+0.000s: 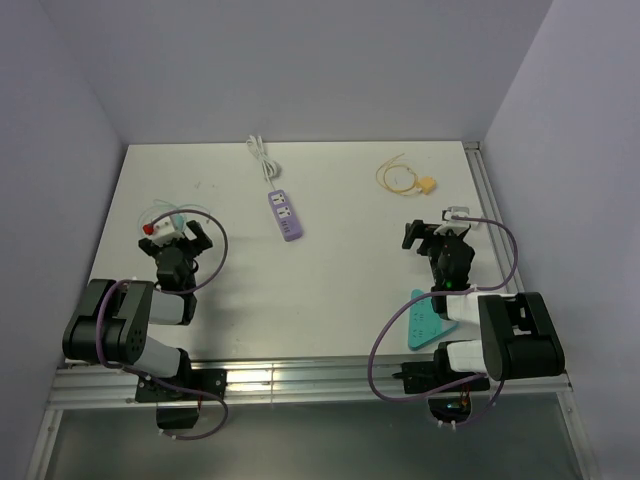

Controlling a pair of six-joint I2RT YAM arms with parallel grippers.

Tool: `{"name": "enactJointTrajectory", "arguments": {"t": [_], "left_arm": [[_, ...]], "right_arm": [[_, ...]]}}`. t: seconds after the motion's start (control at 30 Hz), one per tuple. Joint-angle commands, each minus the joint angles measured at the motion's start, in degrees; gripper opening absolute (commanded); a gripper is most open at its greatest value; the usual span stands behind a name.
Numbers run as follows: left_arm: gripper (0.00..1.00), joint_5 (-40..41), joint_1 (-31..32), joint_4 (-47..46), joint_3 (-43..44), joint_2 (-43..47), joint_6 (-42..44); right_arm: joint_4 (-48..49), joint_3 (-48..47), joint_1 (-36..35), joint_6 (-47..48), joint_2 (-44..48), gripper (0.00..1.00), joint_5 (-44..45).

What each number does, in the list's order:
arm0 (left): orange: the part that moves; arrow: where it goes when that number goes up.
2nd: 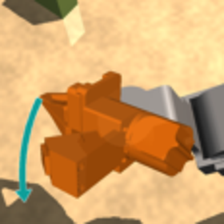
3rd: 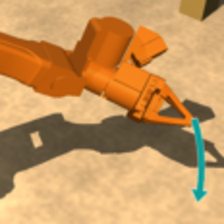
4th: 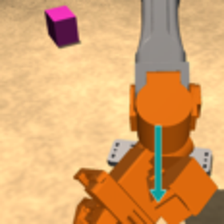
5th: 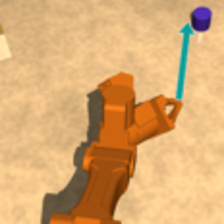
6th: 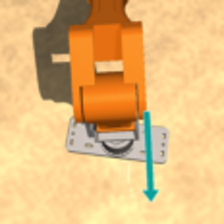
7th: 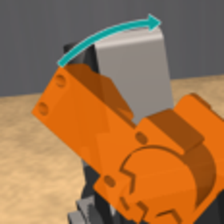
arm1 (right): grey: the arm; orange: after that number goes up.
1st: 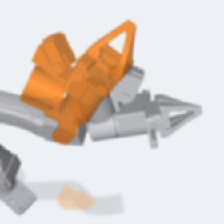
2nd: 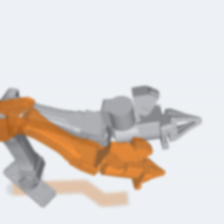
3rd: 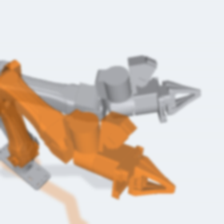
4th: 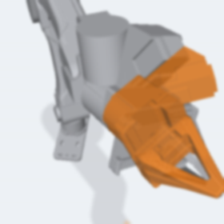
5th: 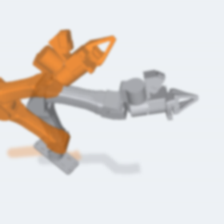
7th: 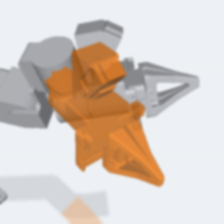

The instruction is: Insert the plug

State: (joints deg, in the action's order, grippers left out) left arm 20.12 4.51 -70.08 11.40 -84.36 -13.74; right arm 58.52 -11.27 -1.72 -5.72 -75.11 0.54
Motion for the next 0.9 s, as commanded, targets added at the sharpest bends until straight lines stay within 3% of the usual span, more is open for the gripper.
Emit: {"name": "enactJointTrajectory", "arguments": {"t": [0.0, 0.57, 0.6, 0.63, 0.73, 0.87], "left_arm": [[0.99, 1.9, -0.1, -2.5, 1.4, 0.6, 3.0], [0.99, -0.1, 0.1, -5.4, 0.0, 1.6, 4.8], [0.99, 1.0, 0.1, -1.4, 1.2, 3.3, 5.4], [1.0, 8.1, 2.1, 3.2, 2.7, 7.9, 5.0], [0.99, 12.0, 6.2, 21.0, 9.1, 15.8, 1.5], [0.99, 12.7, 11.4, 23.9, 9.7, 22.9, -3.7]], "right_arm": [[4.7, -1.1, 0.0, 1.8, 0.8, 1.0, 1.5], [4.6, -1.2, 0.0, 1.8, 0.8, 1.0, 1.5], [4.6, -1.2, 0.0, 1.8, 0.8, 1.0, 1.6], [4.7, -1.1, 0.0, 1.8, 0.9, 1.0, 1.6], [3.5, -1.3, -0.7, 0.8, 2.8, 1.0, 7.6], [-6.1, -4.8, -1.6, -0.2, 6.4, 1.0, 11.2]]}}
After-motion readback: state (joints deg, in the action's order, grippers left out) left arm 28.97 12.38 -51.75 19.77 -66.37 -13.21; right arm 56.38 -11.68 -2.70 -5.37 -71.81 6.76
